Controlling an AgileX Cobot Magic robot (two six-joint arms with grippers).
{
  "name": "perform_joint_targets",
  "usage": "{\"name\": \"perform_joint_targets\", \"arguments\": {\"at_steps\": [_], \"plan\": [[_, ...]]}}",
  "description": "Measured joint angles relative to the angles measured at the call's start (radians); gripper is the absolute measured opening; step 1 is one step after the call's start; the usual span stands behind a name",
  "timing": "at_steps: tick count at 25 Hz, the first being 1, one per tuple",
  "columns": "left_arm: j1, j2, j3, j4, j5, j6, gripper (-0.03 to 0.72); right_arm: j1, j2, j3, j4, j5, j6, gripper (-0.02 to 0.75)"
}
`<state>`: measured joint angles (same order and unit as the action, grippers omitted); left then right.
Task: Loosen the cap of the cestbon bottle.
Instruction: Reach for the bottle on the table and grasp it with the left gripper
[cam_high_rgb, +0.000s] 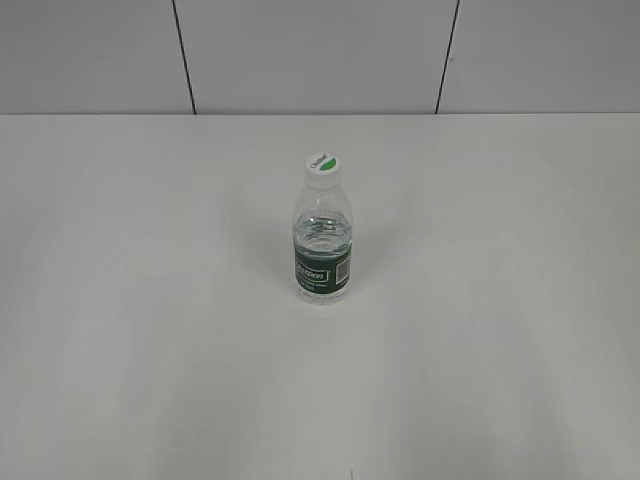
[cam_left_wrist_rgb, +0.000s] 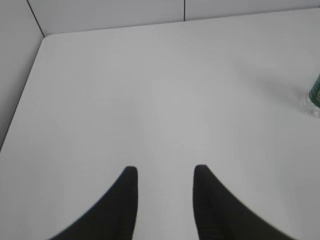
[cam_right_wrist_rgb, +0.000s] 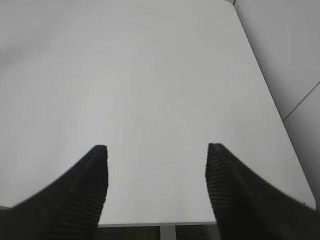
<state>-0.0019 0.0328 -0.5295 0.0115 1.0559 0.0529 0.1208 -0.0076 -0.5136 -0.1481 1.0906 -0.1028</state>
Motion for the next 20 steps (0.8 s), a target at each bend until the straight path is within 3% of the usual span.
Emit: {"name": "perform_joint_targets", "arguments": {"at_steps": [8, 20], "plan": [[0.0, 0.166, -0.027, -0.006, -0.312, 0.0, 0.24, 0.0, 0.0, 0.0, -0.006, 0.0, 0.001, 0.473], [-0.001, 0.703, -0.027, -0.011, -0.998, 0.0, 0.24, 0.0, 0.0, 0.0, -0.006, -0.001, 0.002, 0.473]]}}
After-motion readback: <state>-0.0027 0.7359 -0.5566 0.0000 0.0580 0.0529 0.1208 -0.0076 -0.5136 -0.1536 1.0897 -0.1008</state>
